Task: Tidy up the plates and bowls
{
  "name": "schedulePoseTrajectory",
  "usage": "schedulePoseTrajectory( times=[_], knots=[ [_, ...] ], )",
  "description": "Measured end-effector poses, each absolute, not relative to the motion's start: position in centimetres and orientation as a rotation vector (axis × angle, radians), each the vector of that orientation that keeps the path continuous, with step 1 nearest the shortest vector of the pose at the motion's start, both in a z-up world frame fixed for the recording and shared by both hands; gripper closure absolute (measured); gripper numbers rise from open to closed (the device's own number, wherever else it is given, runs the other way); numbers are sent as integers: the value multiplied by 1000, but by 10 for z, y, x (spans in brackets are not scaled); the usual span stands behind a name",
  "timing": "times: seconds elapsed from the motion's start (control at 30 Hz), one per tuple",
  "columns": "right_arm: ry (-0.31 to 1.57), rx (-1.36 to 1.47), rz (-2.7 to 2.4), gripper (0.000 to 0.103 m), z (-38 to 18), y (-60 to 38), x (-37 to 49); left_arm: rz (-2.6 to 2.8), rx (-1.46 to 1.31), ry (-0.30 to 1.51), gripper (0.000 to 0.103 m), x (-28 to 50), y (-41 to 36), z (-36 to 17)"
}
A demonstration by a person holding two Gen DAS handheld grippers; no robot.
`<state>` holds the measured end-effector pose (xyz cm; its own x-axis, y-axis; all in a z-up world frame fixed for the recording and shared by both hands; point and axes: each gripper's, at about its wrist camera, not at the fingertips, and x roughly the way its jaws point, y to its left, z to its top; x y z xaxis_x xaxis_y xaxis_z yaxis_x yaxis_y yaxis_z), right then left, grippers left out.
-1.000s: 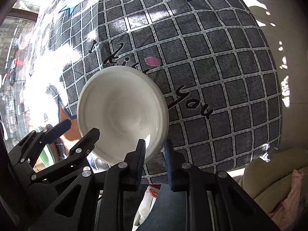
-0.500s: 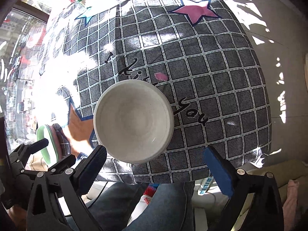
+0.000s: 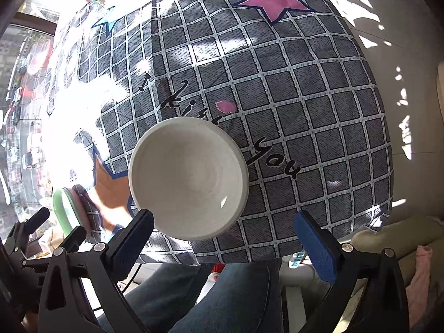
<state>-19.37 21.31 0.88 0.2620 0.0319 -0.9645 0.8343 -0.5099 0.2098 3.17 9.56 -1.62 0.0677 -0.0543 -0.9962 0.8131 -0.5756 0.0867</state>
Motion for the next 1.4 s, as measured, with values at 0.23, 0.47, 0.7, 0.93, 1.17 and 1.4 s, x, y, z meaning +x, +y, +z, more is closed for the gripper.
schedulePoseTrajectory(
  times=[0.23, 0.47, 0.7, 0.93, 1.17, 1.4],
  knots=[
    [823, 1781, -1302, 2, 4, 211, -187, -1578, 1661, 764, 0, 34, 95, -17],
    [836, 1783, -1291, 2, 1, 210, -183, -1572, 1661, 766, 0, 35, 95, -18],
    [827, 1793, -1291, 2, 1, 212, -185, -1574, 1671, 759, 0, 33, 96, -19],
    [805, 1840, -1276, 2, -5, 219, -183, -1560, 1692, 768, 0, 33, 97, -23],
    [812, 1842, -1285, 2, -8, 226, -180, -1538, 1715, 816, 0, 36, 104, -33],
    [873, 1814, -1300, 2, -17, 227, -184, -1514, 1669, 874, 0, 34, 110, -43]
  ],
)
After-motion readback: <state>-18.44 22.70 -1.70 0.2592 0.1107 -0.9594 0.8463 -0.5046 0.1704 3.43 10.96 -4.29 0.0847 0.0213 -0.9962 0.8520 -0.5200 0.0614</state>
